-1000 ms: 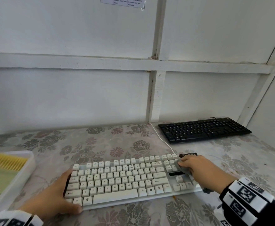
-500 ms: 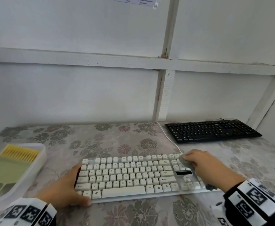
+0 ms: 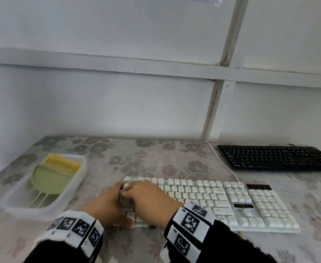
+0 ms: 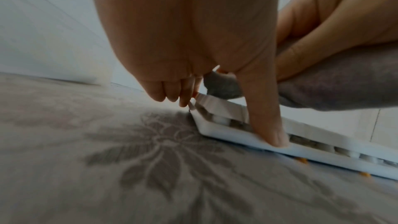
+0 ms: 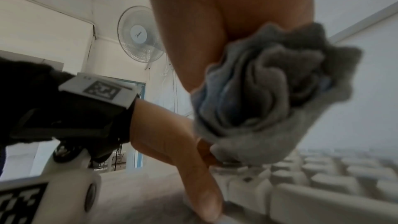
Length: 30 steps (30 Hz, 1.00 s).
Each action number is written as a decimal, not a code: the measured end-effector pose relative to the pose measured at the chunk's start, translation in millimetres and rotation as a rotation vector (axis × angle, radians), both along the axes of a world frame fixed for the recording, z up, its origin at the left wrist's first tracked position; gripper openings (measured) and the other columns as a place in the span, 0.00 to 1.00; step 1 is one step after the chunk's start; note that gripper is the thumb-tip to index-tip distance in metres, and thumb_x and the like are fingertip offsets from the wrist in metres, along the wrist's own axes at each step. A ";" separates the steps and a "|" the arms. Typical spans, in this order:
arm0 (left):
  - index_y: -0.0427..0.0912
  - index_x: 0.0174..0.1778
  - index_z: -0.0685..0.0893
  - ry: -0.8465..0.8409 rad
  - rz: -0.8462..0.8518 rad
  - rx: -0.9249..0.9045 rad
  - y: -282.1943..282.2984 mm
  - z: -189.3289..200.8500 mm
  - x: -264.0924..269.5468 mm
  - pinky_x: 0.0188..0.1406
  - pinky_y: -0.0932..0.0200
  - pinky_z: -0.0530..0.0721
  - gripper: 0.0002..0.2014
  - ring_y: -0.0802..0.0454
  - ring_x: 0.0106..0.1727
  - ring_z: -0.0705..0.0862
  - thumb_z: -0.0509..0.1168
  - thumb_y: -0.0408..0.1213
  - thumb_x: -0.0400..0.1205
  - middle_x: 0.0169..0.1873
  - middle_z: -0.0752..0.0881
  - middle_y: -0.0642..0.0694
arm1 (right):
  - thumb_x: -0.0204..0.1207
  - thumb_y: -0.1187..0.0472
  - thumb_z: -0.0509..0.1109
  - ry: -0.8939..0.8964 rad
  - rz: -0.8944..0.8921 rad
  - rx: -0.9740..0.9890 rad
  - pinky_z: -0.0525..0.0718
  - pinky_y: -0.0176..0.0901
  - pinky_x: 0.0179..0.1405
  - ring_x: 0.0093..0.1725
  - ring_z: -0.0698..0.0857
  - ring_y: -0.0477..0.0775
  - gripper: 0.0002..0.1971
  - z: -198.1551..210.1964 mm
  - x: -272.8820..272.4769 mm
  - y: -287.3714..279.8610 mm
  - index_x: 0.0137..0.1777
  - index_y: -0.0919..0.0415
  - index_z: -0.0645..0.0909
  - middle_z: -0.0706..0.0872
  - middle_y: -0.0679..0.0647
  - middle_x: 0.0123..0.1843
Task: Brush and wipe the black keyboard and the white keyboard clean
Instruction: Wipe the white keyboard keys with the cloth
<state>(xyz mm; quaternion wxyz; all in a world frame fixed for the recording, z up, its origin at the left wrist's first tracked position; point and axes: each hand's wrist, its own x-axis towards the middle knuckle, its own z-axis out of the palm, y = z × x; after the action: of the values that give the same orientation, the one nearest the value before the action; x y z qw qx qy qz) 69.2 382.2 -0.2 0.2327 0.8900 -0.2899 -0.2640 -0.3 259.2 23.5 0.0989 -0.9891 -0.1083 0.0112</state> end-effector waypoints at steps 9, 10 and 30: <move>0.51 0.80 0.50 -0.003 0.016 -0.014 0.2 0.5 -1.2 0.41 0.75 0.71 0.57 0.61 0.54 0.75 0.82 0.44 0.62 0.60 0.76 0.57 | 0.75 0.73 0.61 0.001 -0.021 -0.096 0.75 0.58 0.62 0.58 0.76 0.65 0.15 -8.9 -12.6 -4.9 0.57 0.62 0.83 0.79 0.60 0.61; 0.52 0.80 0.50 0.005 0.019 -0.025 0.8 0.0 -0.7 0.42 0.75 0.70 0.58 0.61 0.55 0.75 0.82 0.44 0.61 0.58 0.75 0.59 | 0.75 0.73 0.60 0.010 -0.028 -0.085 0.74 0.58 0.62 0.58 0.76 0.65 0.15 -8.3 -15.8 -9.2 0.56 0.62 0.83 0.79 0.60 0.61; 0.49 0.81 0.50 0.021 -0.006 -0.045 3.0 -5.1 3.1 0.52 0.69 0.73 0.56 0.60 0.59 0.77 0.81 0.42 0.64 0.65 0.77 0.56 | 0.75 0.73 0.61 0.044 -0.086 -0.039 0.73 0.54 0.60 0.60 0.75 0.65 0.15 11.5 -10.7 12.8 0.60 0.68 0.81 0.78 0.63 0.62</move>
<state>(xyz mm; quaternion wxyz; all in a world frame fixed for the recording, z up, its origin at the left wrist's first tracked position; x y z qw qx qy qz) 72.3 385.2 -5.3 0.2548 0.8809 -0.2958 -0.2676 -11.0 272.0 35.1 0.0826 -0.9941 -0.0632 0.0308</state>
